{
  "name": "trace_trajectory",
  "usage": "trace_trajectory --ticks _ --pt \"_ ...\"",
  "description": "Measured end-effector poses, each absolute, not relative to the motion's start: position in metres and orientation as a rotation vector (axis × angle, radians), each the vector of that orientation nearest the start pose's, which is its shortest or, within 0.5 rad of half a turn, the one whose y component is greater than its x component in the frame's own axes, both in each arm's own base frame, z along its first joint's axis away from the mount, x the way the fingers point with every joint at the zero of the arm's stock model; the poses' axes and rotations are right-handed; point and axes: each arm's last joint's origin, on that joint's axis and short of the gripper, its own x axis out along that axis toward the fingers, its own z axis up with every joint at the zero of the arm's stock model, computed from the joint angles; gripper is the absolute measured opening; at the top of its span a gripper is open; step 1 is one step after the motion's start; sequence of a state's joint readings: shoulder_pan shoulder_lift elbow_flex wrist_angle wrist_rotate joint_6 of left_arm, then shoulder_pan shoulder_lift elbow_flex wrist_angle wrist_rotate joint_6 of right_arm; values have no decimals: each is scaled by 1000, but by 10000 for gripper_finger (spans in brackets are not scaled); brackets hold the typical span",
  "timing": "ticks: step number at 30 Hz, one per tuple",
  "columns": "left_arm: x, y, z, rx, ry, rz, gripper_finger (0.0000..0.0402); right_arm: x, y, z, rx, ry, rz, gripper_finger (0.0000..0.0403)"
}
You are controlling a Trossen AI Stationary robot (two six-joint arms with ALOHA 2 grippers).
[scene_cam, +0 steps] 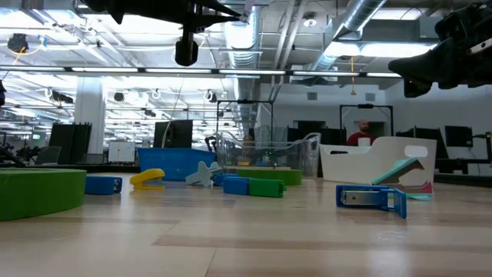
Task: Pick and place Stapler, Stapler remover, tape
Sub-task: Put the purple staple remover into the white bin
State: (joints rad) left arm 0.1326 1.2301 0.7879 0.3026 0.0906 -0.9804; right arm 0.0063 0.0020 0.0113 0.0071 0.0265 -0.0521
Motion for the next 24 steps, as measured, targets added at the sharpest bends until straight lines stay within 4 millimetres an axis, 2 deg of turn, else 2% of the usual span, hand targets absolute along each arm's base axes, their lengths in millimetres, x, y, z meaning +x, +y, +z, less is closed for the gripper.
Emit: trace_trajectory --ticks 7,13,24 --pt "273 34 289 -1019 100 105 3 97 0 168 -42 -17 -20 1" --pt "273 34 289 -1024 99 105 3 97 0 168 245 -20 -17 1" --pt "273 34 292 -1042 79 120 3 97 0 176 419 -110 0 1"
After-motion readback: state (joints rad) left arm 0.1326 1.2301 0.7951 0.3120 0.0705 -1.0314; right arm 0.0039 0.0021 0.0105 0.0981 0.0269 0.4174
